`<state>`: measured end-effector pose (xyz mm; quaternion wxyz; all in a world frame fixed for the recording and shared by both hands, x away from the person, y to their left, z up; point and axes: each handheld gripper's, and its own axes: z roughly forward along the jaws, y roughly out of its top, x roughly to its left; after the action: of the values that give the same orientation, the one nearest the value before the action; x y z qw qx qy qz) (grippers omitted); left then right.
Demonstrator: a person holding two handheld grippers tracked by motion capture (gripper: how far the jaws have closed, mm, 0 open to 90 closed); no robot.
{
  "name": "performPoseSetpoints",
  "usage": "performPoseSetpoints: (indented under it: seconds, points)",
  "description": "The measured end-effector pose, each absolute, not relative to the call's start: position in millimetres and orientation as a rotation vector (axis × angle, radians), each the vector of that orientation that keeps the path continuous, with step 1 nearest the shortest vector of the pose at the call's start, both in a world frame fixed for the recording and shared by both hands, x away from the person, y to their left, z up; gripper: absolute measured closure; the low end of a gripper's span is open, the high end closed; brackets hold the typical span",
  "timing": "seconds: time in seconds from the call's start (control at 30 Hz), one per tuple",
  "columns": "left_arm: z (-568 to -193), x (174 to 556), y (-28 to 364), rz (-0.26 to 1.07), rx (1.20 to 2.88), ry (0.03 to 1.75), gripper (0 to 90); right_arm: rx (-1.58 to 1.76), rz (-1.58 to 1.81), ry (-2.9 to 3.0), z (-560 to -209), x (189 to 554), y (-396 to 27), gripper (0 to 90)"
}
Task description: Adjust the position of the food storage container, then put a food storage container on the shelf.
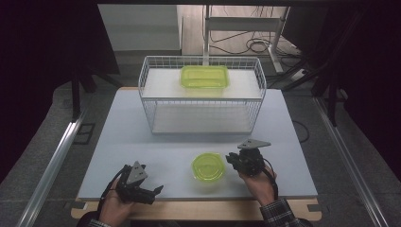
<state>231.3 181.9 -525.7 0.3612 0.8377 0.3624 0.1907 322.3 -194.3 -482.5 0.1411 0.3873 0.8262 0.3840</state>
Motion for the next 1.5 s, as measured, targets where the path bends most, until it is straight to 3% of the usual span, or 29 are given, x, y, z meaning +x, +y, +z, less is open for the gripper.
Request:
performPoseSetpoints:
  seconds: [0.17, 0.27, 0.3, 0.33, 0.43, 0.53, 0.9, 1.5]
  points:
    - [-525, 230, 183, 0.498, 2.162, 0.94, 4.1, 1.098, 1.092, 2.357, -480, 316, -204, 59.5]
    - [-525, 228, 182, 0.509, 2.173, 0.938, 3.8, 1.099, 1.096, 2.342, -480, 313, -211, 45.1]
    - [-525, 228, 182, 0.515, 2.176, 0.937, 3.7, 1.095, 1.099, 2.342, -481, 312, -213, 35.8]
    - [-525, 228, 181, 0.518, 2.18, 0.936, 3.7, 1.095, 1.099, 2.342, -481, 312, -213, 35.8]
    - [-525, 227, 181, 0.534, 2.188, 0.934, 3.3, 1.088, 1.119, 2.365, -487, 307, -218, 21.7]
    - [-525, 225, 183, 0.547, 2.183, 0.936, 2.9, 1.066, 1.146, 2.388, -490, 303, -220, 15.7]
    - [-526, 225, 184, 0.552, 2.177, 0.94, 2.8, 1.078, 1.155, 2.396, -496, 305, -223, 3.1]
    - [-527, 227, 183, 0.547, 2.186, 0.938, 2.7, 1.131, 1.187, 2.436, -485, 310, -217, 2.0]
